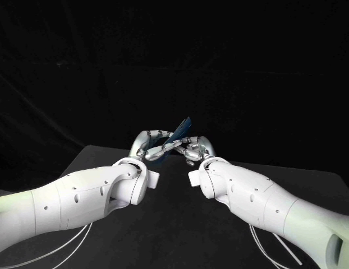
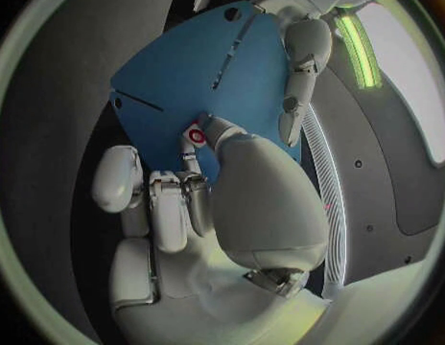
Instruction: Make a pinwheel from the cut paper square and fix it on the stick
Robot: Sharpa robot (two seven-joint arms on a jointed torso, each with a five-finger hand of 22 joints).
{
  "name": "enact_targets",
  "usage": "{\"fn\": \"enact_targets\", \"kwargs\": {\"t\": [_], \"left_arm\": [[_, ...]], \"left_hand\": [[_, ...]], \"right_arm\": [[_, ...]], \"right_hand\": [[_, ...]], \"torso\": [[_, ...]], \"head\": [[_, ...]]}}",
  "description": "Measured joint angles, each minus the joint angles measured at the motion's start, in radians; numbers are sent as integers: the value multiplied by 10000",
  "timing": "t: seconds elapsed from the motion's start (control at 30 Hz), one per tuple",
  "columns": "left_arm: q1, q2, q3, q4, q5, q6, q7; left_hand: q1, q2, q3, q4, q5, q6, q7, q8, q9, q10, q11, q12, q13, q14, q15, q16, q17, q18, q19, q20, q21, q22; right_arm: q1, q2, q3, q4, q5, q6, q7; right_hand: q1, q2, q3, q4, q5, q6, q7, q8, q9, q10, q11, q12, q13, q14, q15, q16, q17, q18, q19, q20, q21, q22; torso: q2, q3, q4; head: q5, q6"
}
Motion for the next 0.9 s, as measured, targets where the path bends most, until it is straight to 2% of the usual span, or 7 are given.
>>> {"fn": "enact_targets", "kwargs": {"t": [0.23, 0.3, 0.47, 0.57, 0.63, 0.8, 0.9], "left_arm": [[-2, -57, 0, 142, -35, 10, 19], [-1, -75, 1, 193, -52, 14, 23], [0, -121, 3, 358, -136, 36, 35], [0, -149, 3, 452, -196, 58, 36], [-1, -166, 4, 520, -243, 77, 36], [-2, -205, 5, 661, -329, 113, 21], [-2, -226, 5, 750, -366, 125, 13]], "left_hand": [[117, 21, -305, 139, 35, -34, 108, -77, -32, -141, -32, 49, -1, -254, -4, 126, -67, 2, -161, 18, 0, -16], [128, 32, -434, 228, 41, -33, 108, -77, -40, -207, 24, 80, -1, -372, 4, 194, -95, 1, -239, 20, -8, -28], [281, -24, -805, 502, 110, -33, 108, -97, -56, -379, -20, 167, -1, -720, 1, 371, -159, 3, -413, 19, -42, -42], [440, -48, -1050, 747, 170, 36, 218, -116, -56, -463, -104, 216, -2, -891, -71, 512, -193, 2, -518, 17, -42, -54], [600, -118, -1228, 989, 170, 18, 412, -116, -56, -534, -172, 275, -1, -1038, -72, 640, -220, 2, -550, 48, -42, -54], [871, -389, -1451, 1778, 170, -35, 466, -116, -56, -646, -67, 337, -2, -1235, -19, 854, -284, 2, -607, 34, -41, -53], [899, -505, -1569, 1988, 112, -222, 464, -194, -74, -718, 4, 338, -2, -1310, 24, 873, -330, 3, -660, 16, -41, -53]], "right_arm": [[-114, -152, 66, 110, 343, 337, 221], [-137, -179, 102, 119, 421, 397, 276], [-179, -212, 174, 84, 618, 522, 410], [-199, -219, 209, 66, 715, 570, 469], [-212, -222, 237, 64, 780, 602, 509], [-232, -222, 283, 67, 905, 661, 583], [-243, -227, 306, 72, 973, 696, 623]], "right_hand": [[-42, 42, -1, -2, 43, 4, 4, -1, -1, 0, 0, 0, -1, 0, 0, 0, 0, 0, 0, 0, 0, 15], [-43, 42, 23, -31, 43, 10, 10, -2, -1, 0, 0, 0, -1, 0, 0, 0, 0, 0, 0, 0, 0, 31], [-67, 66, 14, -41, 42, 22, 22, -14, -2, 0, 0, 0, -1, 0, 0, 0, 0, 0, 0, 0, 0, 31], [-67, 65, 13, -42, 42, 22, 22, -36, -2, 0, 0, 0, -1, 0, 0, 0, 0, 0, 0, 0, 0, 31], [-68, 65, 13, -42, 77, 22, 22, -41, -2, 0, 0, 0, -2, 0, 0, 0, 0, 0, 0, 0, 0, 31], [-68, 64, 38, -72, 95, 21, 21, -41, -2, 0, 0, 0, -2, 0, 0, 0, 0, 0, 0, 0, 0, 30], [-69, 64, 28, -82, 96, 21, 21, -40, -2, 0, 0, 0, -2, 0, 0, 0, 0, 0, 0, 0, 0, 30]], "torso": [[3, 4, 0], [3, 0, 0], [2, -7, 0], [-1, -7, 3], [-2, -7, 5], [-3, -7, 12], [-3, -10, 12]], "head": [[-31, 18], [-43, 27], [-71, 39], [-82, 51], [-89, 63], [-95, 69], [-97, 81]]}}
